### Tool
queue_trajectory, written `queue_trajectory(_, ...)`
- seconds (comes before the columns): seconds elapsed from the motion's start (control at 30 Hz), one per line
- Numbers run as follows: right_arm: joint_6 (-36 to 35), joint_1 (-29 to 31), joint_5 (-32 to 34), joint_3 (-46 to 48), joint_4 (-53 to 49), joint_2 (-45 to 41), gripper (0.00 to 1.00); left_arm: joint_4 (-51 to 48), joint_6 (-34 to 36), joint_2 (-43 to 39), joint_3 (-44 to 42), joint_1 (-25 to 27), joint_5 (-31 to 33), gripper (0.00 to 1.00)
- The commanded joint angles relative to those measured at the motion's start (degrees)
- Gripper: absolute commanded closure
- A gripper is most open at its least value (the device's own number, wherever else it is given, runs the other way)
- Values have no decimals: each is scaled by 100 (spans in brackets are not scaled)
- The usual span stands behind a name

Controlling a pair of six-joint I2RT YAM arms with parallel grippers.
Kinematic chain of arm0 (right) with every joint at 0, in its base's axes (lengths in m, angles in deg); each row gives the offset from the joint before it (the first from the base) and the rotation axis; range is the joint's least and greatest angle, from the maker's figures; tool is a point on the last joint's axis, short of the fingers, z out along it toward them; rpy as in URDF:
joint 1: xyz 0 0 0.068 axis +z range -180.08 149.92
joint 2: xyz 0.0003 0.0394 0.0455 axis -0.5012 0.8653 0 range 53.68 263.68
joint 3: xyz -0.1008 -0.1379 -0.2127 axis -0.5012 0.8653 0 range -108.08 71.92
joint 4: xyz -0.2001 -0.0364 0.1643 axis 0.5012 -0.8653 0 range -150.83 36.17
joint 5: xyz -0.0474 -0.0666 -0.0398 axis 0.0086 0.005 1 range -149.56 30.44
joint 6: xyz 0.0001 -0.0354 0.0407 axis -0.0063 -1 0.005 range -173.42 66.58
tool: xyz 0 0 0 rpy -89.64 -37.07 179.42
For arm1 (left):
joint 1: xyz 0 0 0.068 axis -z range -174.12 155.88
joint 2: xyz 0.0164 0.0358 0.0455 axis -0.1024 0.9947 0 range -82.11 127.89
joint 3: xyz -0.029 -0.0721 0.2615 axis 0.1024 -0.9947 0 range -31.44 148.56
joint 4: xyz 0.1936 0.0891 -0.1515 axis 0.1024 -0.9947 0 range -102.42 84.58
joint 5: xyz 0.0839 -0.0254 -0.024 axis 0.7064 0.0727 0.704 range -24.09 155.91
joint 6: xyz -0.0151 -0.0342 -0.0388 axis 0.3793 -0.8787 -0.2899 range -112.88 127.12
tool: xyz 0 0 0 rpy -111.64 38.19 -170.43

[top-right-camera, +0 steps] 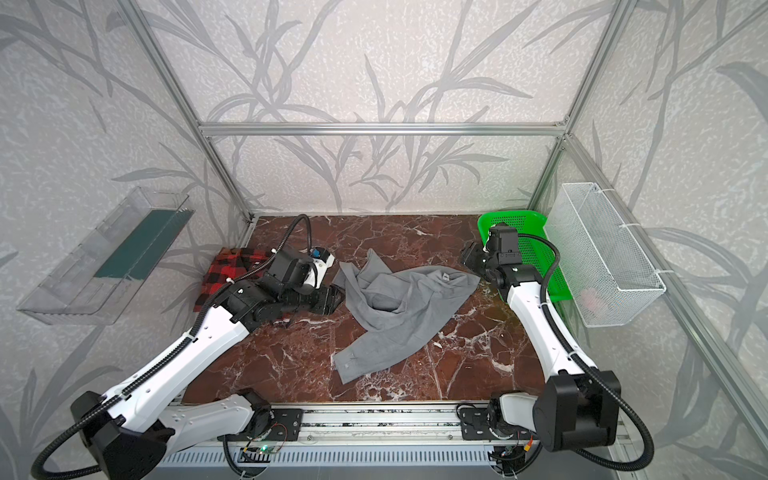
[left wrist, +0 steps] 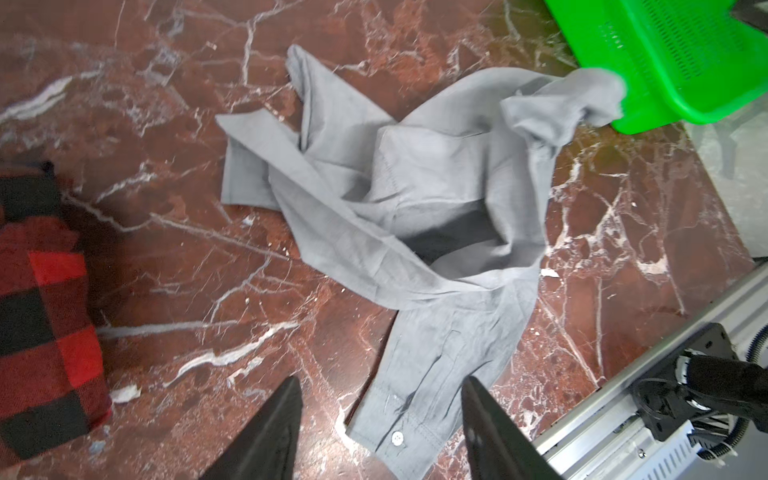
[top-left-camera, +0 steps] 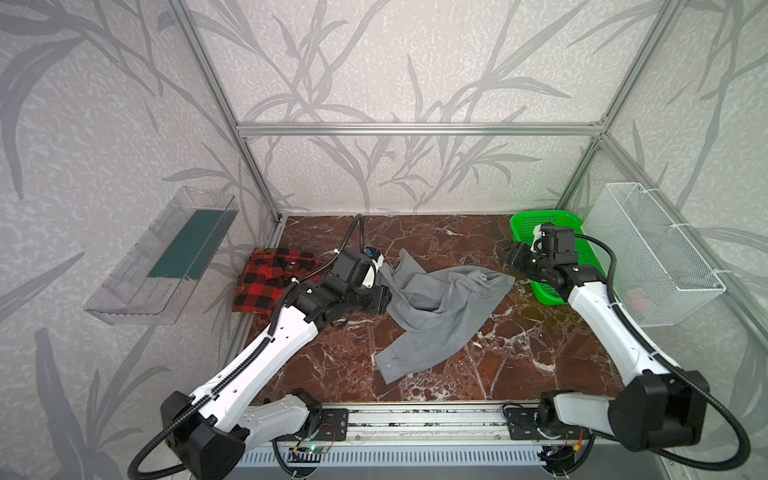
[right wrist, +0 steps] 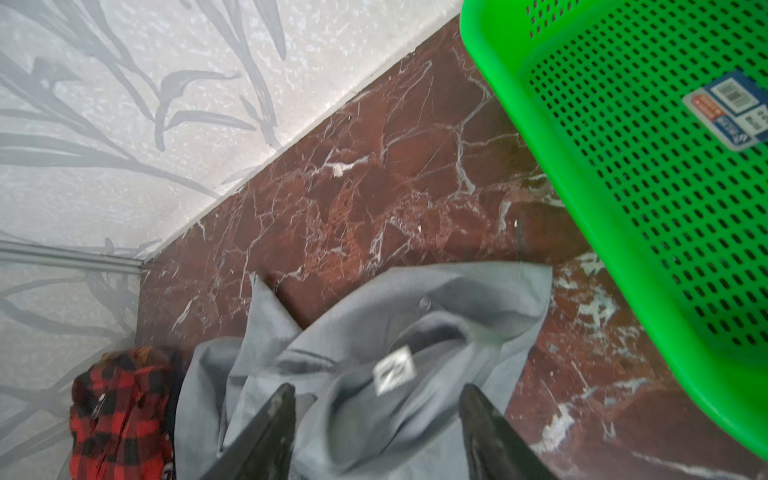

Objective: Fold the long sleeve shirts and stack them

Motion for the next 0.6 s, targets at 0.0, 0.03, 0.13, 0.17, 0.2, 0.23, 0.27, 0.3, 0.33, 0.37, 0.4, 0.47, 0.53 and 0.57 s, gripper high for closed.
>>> queue_trajectory(0.0, 329, 779, 231, 172, 7, -618, 36, 165, -291, -99, -170, -288, -122, 38)
queue_trajectory(0.03, 397, 1101, 289, 176, 13, -642, 36, 200, -368, -41, -189, -378, -164, 38)
queue_trajectory(0.13, 816, 1821, 90, 419, 428, -481, 36, 223, -566, 186, -202, -602, -314, 38)
queue_trajectory(0.17, 886, 2085, 106, 474, 549, -361, 36, 264, -646, 251, -231, -666, -387, 37)
queue_trajectory(0.2, 934, 2244, 146, 464, 527, -240, 36, 301, -717, 315, -254, -726, -456, 37)
queue_trajectory(0.23, 992, 2427, 182, 439, 436, -118, 36, 334, -796, 388, -264, -782, -537, 37)
queue_trajectory(0.27, 1065, 2591, 226, 496, 451, 8, 36, 352, -870, 450, -273, -825, -605, 37)
queue_trajectory(0.3, 1198, 2674, 206, 595, 506, 72, 36, 359, -936, 501, -273, -863, -632, 37)
queue_trajectory(0.33, 1391, 2795, 269, 801, 642, 89, 36, 367, -1016, 540, -286, -891, -623, 37)
queue_trajectory(0.37, 1565, 2927, 379, 1068, 935, 82, 35, 368, -1130, 545, -307, -909, -561, 37)
queue_trajectory(0.4, 1684, 3044, 462, 1258, 1136, 101, 35, 419, -1187, 527, -365, -922, -531, 36)
queue_trajectory(0.47, 1769, 3198, 507, 1386, 1270, 342, 33, 554, -1294, 510, -486, -960, -467, 36)
queue_trajectory(0.53, 1810, 3199, 417, 1354, 1287, 642, 33, 656, -1385, 527, -562, -997, -507, 36)
queue_trajectory(0.57, 1814, 3200, 365, 1348, 1431, 776, 34, 681, -1427, 568, -572, -998, -532, 36)
